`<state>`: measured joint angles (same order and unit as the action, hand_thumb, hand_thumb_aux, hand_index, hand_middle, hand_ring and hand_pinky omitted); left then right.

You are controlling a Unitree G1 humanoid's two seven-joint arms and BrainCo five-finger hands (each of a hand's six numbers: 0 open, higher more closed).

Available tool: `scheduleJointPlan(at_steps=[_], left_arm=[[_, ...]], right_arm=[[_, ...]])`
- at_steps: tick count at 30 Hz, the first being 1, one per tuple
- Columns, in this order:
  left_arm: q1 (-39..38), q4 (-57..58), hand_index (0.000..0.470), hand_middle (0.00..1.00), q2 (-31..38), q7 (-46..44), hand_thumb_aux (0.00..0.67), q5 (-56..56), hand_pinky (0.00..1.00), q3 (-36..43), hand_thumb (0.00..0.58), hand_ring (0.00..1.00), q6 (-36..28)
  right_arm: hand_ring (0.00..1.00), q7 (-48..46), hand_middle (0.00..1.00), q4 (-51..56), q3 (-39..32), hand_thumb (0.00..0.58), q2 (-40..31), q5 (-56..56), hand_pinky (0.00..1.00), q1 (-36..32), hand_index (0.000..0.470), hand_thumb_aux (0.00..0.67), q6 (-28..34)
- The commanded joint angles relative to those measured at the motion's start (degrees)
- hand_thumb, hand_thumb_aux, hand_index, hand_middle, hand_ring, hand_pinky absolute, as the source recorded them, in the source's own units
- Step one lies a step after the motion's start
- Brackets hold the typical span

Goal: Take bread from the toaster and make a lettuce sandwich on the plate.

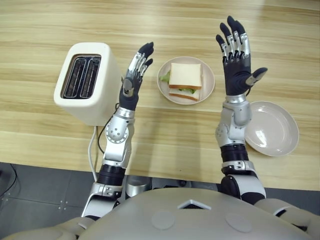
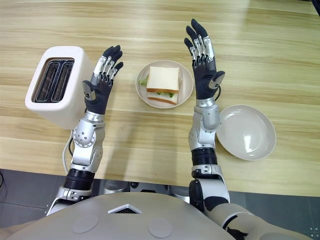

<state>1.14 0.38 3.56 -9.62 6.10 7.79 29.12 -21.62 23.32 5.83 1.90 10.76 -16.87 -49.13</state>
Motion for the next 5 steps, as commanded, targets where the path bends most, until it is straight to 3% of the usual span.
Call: scheduleJointPlan(at_steps=[1, 5], left_arm=[[0.4, 4.6, 0.0, 0.0, -0.7, 3.6, 0.0, -5.3, 0.0, -2.2, 0.0, 0.0, 2.9], [0.7, 6.8, 0.0, 0.0, -0.9, 7.8, 0.0, -11.4, 0.0, -3.2, 0.0, 0.0, 6.2]], right_arm=[[0.0, 6.0, 0.0, 6.5, 0.8, 0.0, 2.1, -6.1, 0.0, -1.3, 0.0, 0.0, -6.5], [0.0, 9.0, 0.0, 9.8, -0.2, 0.0, 1.1, -11.5, 0.0, -1.4, 0.0, 0.0, -11.3]])
